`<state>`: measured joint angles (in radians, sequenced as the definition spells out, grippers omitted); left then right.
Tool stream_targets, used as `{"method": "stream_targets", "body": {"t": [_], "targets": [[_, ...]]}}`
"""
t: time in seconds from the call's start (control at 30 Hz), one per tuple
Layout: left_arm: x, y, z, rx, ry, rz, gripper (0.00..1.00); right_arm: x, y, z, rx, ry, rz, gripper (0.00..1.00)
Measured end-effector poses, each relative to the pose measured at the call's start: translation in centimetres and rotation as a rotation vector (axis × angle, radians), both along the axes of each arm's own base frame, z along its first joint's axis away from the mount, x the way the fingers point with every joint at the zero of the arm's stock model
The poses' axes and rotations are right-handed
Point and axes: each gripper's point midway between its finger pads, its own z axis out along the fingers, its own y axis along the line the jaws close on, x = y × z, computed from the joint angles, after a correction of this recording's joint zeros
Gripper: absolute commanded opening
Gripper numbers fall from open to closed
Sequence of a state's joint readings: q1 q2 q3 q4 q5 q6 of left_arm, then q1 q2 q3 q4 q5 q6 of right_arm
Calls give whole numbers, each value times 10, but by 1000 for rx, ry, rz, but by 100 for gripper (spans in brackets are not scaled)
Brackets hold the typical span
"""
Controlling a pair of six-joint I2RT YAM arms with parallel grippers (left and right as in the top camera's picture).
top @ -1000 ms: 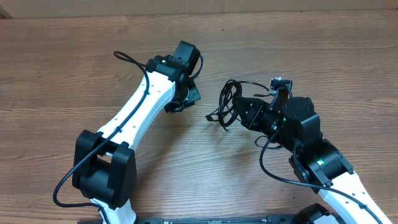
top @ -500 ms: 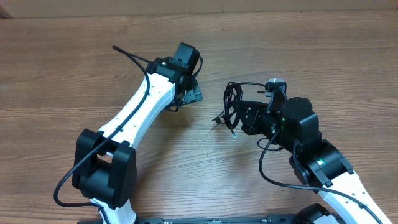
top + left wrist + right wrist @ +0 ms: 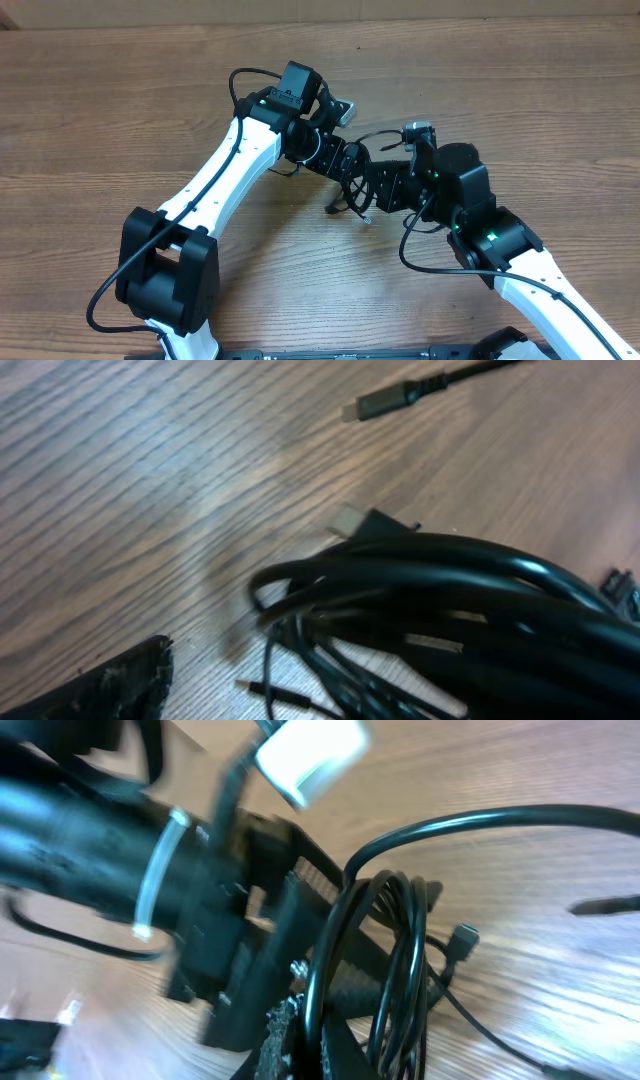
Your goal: Untangle cables
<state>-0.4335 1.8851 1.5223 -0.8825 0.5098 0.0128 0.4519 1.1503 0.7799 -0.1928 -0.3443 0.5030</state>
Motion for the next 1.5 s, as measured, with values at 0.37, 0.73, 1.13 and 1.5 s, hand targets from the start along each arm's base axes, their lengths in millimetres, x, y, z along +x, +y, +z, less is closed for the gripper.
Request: {"method": "stream_targets", "body": {"t": [0.37,0.73,1.13,1.5], "targets": [[12,17,-9,108,-38,72,23,-1,-3,25,234,106,45,4],[31,37,-16,210,-35,315,5,-4,-51,-35,85,339,-187,4],[44,53,-17,262,-40,504,4,-17,-128,-97,-274,471,-533,28],[41,48,-17,236,-20,491,54,5,-96,-79,-124,402,-422,58]]}}
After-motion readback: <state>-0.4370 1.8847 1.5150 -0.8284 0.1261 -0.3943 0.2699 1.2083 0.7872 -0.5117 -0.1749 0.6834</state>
